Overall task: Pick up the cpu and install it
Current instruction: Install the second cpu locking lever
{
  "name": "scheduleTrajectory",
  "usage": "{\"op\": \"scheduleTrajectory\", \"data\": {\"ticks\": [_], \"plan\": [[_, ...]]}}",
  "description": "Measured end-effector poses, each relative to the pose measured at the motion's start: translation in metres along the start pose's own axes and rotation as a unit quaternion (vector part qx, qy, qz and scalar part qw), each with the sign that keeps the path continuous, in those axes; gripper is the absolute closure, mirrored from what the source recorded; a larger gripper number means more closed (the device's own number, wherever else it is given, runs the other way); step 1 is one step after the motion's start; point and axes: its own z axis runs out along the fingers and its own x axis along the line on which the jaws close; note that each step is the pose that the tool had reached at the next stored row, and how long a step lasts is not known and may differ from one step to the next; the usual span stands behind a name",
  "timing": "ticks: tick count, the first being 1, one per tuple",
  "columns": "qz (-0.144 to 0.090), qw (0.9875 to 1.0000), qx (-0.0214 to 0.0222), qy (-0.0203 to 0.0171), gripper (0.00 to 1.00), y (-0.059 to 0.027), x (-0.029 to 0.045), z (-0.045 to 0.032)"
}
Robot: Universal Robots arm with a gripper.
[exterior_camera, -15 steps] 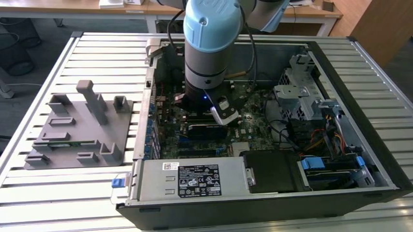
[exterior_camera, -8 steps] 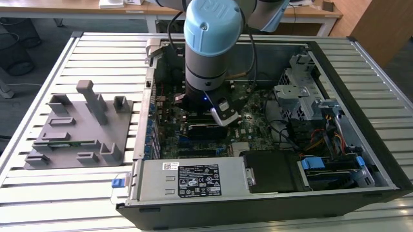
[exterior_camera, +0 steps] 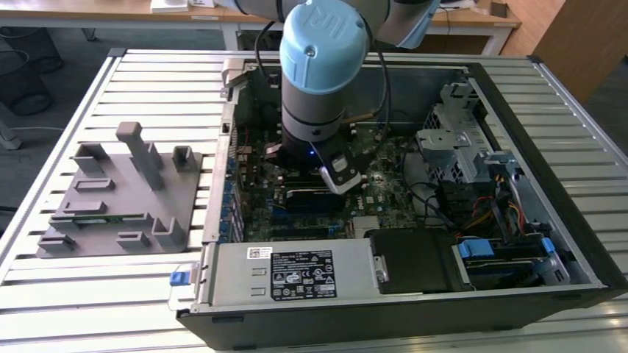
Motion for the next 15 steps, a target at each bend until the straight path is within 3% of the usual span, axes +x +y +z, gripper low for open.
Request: {"op": "scheduleTrajectory", "data": {"ticks": [15], "plan": [[0.000, 1.0000, -0.0009, 0.0000, 0.89, -0.0002, 0.0011, 0.0008]]}}
